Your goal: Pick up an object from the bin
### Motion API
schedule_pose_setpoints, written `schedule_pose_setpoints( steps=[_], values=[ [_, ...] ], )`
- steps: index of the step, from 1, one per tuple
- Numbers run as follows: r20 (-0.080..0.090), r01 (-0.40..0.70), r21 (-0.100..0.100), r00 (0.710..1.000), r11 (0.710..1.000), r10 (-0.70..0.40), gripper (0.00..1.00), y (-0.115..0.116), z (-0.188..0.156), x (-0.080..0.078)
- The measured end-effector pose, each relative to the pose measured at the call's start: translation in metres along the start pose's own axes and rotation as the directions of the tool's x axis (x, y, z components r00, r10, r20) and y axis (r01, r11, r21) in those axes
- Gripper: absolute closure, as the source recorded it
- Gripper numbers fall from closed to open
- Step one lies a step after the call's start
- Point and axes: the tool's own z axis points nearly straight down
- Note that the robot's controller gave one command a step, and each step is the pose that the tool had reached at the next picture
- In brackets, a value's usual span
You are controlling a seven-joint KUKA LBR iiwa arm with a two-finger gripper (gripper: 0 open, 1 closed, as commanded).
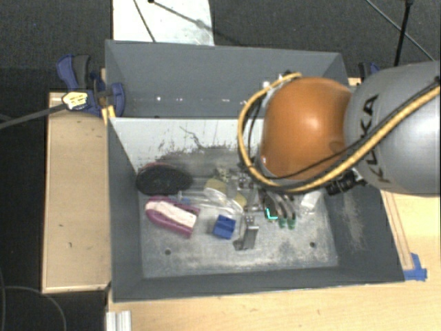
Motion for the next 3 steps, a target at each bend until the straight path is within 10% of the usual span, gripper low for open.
schedule_pose_setpoints(
  steps=[1, 2, 3],
  values=[
    [0.002, -0.265, 0.0, 0.964, 0.964, 0.265, 0.0, 0.005, 0.067, -0.022],
    [0.03, -0.255, -0.015, 0.966, 0.967, 0.255, 0.0, -0.018, 0.149, -0.048],
    [0.011, -0.259, -0.008, 0.966, 0.966, 0.259, 1.0, -0.018, 0.15, -0.043]
  ],
)
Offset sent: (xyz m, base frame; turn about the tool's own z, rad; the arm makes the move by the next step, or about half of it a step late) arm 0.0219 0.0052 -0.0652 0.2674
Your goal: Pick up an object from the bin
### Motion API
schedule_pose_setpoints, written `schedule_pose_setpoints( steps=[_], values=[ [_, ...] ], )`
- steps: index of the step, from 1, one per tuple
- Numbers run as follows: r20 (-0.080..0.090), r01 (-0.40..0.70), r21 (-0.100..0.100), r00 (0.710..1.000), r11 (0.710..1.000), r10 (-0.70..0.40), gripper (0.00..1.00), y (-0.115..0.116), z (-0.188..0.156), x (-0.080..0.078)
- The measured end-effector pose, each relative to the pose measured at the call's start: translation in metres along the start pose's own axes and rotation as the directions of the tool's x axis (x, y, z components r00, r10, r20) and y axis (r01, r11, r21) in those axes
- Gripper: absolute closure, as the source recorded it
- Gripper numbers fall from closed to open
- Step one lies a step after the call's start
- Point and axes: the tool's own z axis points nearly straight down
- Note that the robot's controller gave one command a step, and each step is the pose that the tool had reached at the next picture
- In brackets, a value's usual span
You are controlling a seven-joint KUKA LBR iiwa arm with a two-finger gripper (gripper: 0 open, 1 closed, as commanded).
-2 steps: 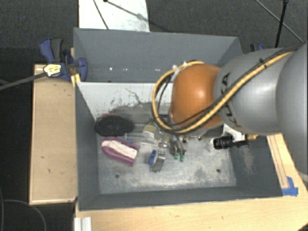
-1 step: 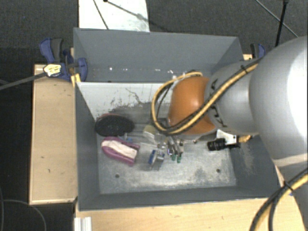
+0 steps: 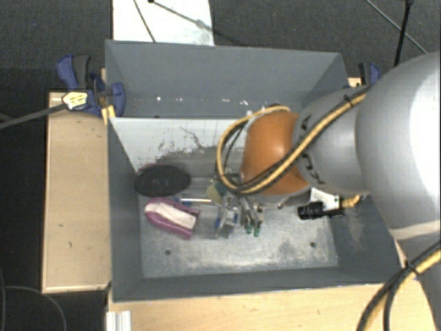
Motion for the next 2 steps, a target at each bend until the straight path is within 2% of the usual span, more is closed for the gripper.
schedule_pose_setpoints(
  steps=[1, 2],
  values=[
    [0.002, -0.025, 0.003, 1.0, 1.0, 0.025, 1.0, 0.004, -0.087, 0.007],
    [-0.001, -0.047, 0.004, 0.999, 0.999, 0.047, 1.0, 0.005, -0.124, 0.009]
  ],
)
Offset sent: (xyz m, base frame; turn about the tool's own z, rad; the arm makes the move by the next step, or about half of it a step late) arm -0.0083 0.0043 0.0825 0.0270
